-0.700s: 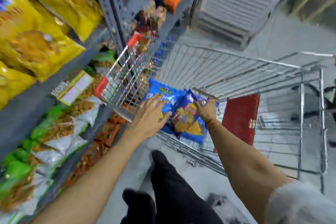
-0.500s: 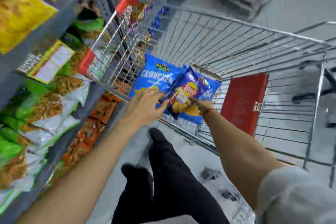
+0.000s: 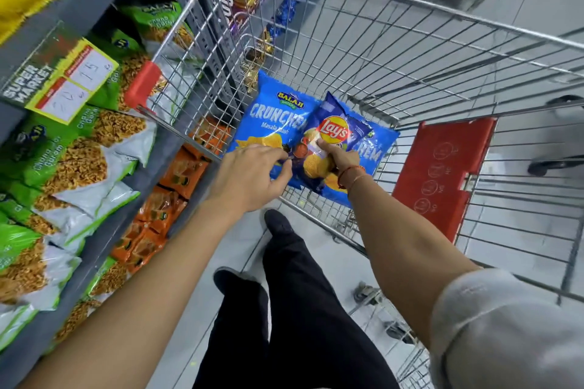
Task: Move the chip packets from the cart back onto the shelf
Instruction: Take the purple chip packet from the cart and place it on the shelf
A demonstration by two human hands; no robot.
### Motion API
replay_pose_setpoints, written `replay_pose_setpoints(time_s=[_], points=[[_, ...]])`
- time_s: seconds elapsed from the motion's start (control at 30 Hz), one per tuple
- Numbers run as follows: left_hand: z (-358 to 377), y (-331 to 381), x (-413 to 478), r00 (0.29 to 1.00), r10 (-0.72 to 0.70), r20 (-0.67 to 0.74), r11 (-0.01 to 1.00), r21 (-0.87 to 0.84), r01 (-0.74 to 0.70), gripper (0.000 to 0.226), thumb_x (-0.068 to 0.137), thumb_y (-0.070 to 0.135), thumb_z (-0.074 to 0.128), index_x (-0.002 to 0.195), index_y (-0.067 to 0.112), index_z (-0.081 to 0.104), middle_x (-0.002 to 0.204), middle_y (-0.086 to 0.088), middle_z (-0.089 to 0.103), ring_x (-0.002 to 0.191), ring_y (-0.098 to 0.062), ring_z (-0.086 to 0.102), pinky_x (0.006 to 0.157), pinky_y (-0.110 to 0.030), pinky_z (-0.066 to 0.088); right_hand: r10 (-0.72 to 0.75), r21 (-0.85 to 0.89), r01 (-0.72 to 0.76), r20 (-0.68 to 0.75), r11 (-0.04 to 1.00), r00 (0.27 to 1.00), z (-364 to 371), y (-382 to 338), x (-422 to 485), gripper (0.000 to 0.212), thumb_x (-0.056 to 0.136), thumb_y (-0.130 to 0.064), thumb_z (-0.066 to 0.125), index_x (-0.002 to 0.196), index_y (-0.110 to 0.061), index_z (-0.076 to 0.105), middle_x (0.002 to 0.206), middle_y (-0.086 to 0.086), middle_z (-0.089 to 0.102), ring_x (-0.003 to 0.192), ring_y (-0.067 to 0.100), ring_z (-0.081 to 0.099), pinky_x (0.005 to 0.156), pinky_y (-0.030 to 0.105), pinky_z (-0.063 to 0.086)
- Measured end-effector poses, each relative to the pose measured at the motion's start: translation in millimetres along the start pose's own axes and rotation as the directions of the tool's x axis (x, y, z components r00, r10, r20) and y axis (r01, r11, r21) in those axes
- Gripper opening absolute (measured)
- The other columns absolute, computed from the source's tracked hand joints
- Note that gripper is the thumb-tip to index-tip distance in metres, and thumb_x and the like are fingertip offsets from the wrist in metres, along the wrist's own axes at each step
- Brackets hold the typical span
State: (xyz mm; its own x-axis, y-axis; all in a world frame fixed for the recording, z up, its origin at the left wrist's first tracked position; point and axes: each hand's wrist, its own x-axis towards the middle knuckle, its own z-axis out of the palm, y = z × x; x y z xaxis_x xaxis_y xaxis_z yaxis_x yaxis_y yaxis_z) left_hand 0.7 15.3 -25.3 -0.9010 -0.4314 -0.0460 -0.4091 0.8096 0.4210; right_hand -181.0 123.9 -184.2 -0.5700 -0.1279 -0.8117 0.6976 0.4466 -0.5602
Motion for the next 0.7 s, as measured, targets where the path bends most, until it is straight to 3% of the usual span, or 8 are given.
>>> replay_pose_setpoints(time_s=[0.1, 0.17, 0.23, 0.3, 0.4, 0.57, 0.63, 0.7], points=[[1, 0, -1, 0.999, -0.029, 0.032, 1.0, -0.01, 0.029, 0.043, 0.085, 0.04, 0.035, 0.096, 0.017, 0.069, 0.094, -0.001, 0.073, 0.091, -0.024, 0.064, 0.067, -0.032, 0.043, -0.034, -0.013, 0.034, 0.012, 0.999, 0.999, 0, -10, -12, 0.09, 0.061, -0.033, 0.087, 0.13, 0.004, 0.043, 0.111, 0.016, 0.064, 0.092, 0.03, 0.063, 0.068, 0.035, 0.052], [-1, 0, 0, 0.997, -0.021, 0.079, 0.999, -0.028, 0.023, 0.041, 0.088, 0.043, 0.038, 0.101, 0.017, 0.067, 0.101, -0.001, 0.071, 0.097, -0.023, 0.062, 0.074, -0.035, 0.045, -0.07, -0.024, 0.071, 0.032, 0.997, 0.997, -2, -20, -20, 0.07, 0.059, -0.036, 0.088, 0.109, 0.003, 0.056, 0.091, 0.014, 0.066, 0.072, 0.024, 0.063, 0.056, 0.029, 0.05], [-9, 1, 1, 0.993, -0.012, 0.119, 0.998, -0.054, 0.019, 0.039, 0.091, 0.043, 0.042, 0.108, 0.017, 0.064, 0.109, -0.003, 0.068, 0.104, -0.024, 0.059, 0.081, -0.038, 0.046, -0.118, -0.014, 0.119, 0.039, 0.993, 0.992, -3, -34, -30, 0.06, 0.055, -0.042, 0.088, 0.09, -0.006, 0.054, 0.08, 0.014, 0.063, 0.055, 0.019, 0.056, 0.046, 0.025, 0.045], [-26, 0, 3, 0.996, -0.04, 0.078, 0.995, -0.088, 0.047, 0.038, 0.092, 0.043, 0.045, 0.111, 0.016, 0.064, 0.11, -0.006, 0.067, 0.105, -0.025, 0.058, 0.085, -0.04, 0.045, -0.202, 0.008, 0.202, 0.04, 0.979, 0.978, -3, -57, -53, 0.071, 0.051, -0.043, 0.089, 0.102, -0.008, 0.053, 0.095, 0.016, 0.064, 0.066, 0.024, 0.06, 0.054, 0.028, 0.049], [-72, -2, 7, 0.993, -0.05, -0.108, 0.99, -0.138, 0.035, 0.033, 0.09, 0.035, 0.054, 0.108, 0.011, 0.066, 0.107, -0.01, 0.068, 0.101, -0.029, 0.06, 0.083, -0.04, 0.048, -0.39, 0.057, 0.387, 0.051, 0.92, 0.92, 5, -105, -107, 0.062, 0.064, -0.025, 0.086, 0.116, -0.002, 0.061, 0.1, 0.01, 0.068, 0.079, 0.02, 0.066, 0.063, 0.029, 0.053], [-195, 2, -6, 0.875, -0.053, -0.482, 0.996, -0.087, 0.012, 0.036, 0.085, 0.032, 0.053, 0.107, 0.007, 0.066, 0.109, -0.016, 0.068, 0.105, -0.031, 0.059, 0.088, -0.032, 0.039, -0.708, 0.189, 0.682, 0.184, 0.706, 0.682, 39, -192, -215, 0.023, 0.066, -0.009, 0.084, 0.084, -0.015, 0.071, 0.072, -0.009, 0.074, 0.071, 0.009, 0.069, 0.073, 0.029, 0.058], [-250, 5, -26, 0.786, -0.04, -0.617, 0.999, -0.018, 0.037, 0.04, 0.084, 0.035, 0.049, 0.108, 0.008, 0.065, 0.111, -0.015, 0.067, 0.107, -0.03, 0.059, 0.09, -0.03, 0.036, -0.791, 0.304, 0.731, 0.238, 0.611, 0.563, 57, -223, -269, 0.024, 0.069, 0.003, 0.079, 0.083, -0.014, 0.069, 0.06, -0.016, 0.071, 0.06, 0.001, 0.066, 0.064, 0.019, 0.057], [-302, 7, -54, 0.681, 0.0, -0.732, 0.997, 0.054, 0.057, 0.037, 0.085, 0.033, 0.05, 0.109, 0.009, 0.065, 0.112, -0.013, 0.067, 0.107, -0.028, 0.059, 0.092, -0.029, 0.037, -0.845, 0.394, 0.749, 0.29, 0.533, 0.449, 74, -245, -336, 0.027, 0.069, 0.004, 0.079, 0.086, -0.014, 0.069, 0.063, -0.014, 0.072, 0.061, 0.002, 0.067, 0.065, 0.02, 0.057]])
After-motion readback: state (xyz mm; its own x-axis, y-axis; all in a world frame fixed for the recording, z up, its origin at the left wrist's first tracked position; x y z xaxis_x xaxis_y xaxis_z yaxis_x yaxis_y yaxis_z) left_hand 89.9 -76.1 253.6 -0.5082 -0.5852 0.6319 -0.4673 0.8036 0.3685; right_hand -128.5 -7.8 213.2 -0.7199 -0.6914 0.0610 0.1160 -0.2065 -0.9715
